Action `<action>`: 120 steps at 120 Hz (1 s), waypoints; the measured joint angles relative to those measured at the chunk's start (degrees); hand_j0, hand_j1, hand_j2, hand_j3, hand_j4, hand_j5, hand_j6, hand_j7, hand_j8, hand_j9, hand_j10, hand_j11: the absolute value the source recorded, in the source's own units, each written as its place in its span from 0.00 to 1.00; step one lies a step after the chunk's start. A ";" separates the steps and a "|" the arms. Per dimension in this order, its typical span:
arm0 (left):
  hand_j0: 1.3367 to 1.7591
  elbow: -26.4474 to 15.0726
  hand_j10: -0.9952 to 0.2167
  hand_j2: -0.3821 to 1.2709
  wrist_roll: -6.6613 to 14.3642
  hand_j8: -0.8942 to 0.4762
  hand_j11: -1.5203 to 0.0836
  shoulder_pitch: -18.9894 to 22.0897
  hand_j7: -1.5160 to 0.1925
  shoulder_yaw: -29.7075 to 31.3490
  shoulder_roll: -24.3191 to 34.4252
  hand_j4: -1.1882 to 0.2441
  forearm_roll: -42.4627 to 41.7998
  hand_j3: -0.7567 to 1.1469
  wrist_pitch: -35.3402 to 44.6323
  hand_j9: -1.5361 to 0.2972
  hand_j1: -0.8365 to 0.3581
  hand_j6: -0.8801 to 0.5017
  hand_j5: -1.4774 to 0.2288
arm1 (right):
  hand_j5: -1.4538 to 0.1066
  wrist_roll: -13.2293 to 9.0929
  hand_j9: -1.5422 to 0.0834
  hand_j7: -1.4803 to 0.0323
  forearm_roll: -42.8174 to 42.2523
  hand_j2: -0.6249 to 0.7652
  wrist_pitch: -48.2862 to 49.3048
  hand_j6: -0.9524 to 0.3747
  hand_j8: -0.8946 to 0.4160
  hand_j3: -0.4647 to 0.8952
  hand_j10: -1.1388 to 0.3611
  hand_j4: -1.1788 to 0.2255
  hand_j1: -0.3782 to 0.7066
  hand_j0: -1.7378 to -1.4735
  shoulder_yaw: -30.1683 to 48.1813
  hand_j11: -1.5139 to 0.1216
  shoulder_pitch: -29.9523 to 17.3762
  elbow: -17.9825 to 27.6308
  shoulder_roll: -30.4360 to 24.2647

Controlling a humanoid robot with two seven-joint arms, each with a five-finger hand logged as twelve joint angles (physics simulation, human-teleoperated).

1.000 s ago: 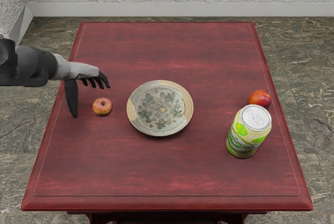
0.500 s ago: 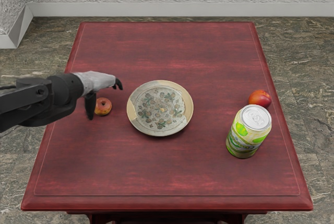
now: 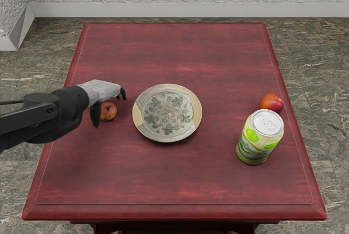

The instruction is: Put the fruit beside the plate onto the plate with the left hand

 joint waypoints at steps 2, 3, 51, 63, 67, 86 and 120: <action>0.76 0.02 0.55 0.27 0.00 0.41 0.68 0.00 0.64 0.05 0.00 0.60 0.01 0.40 0.01 0.60 0.66 0.39 0.61 | 0.90 0.00 0.92 0.95 0.00 0.44 0.00 0.69 0.65 0.34 0.74 0.81 0.07 0.30 0.00 0.90 0.00 0.00 0.00; 0.76 0.03 0.54 0.27 0.00 0.41 0.68 0.00 0.63 0.07 0.00 0.59 0.02 0.40 0.02 0.60 0.66 0.39 0.61 | 0.90 0.00 0.92 0.95 0.00 0.44 0.00 0.69 0.65 0.34 0.74 0.81 0.07 0.30 0.00 0.90 0.00 0.00 0.00; 0.76 0.84 0.42 0.29 0.00 0.30 0.55 0.26 0.52 0.42 -0.52 0.49 0.09 0.40 0.18 0.49 0.51 0.28 0.50 | 0.90 0.00 0.92 0.95 0.00 0.44 0.00 0.69 0.65 0.34 0.74 0.81 0.07 0.30 0.00 0.90 0.00 0.00 0.00; 0.76 1.11 0.41 0.29 0.00 0.29 0.54 0.26 0.51 0.42 -0.48 0.48 0.08 0.40 0.19 0.48 0.49 0.28 0.48 | 0.90 0.00 0.92 0.95 0.00 0.44 0.00 0.69 0.65 0.34 0.74 0.81 0.07 0.30 0.00 0.90 0.00 0.00 0.00; 0.76 1.18 0.40 0.30 0.00 0.28 0.53 0.36 0.50 0.43 -0.44 0.47 0.10 0.40 0.20 0.47 0.48 0.27 0.48 | 0.90 0.00 0.92 0.95 -0.01 0.44 0.00 0.69 0.65 0.34 0.74 0.81 0.07 0.30 0.00 0.90 0.00 0.00 0.00; 0.75 1.50 0.34 0.32 0.00 0.28 0.47 0.81 0.44 0.56 -0.40 0.41 0.22 0.40 0.35 0.42 0.46 0.30 0.44 | 0.90 0.00 0.92 0.95 0.00 0.44 0.00 0.69 0.65 0.34 0.74 0.81 0.07 0.30 0.00 0.90 0.00 0.00 0.00; 0.74 1.92 0.19 0.48 0.04 0.32 0.30 0.79 0.28 0.63 -0.35 0.36 0.15 0.40 0.15 0.27 0.43 0.32 0.27 | 0.90 0.00 0.92 0.95 -0.01 0.44 0.00 0.69 0.65 0.34 0.74 0.81 0.07 0.30 0.00 0.90 0.00 0.00 0.00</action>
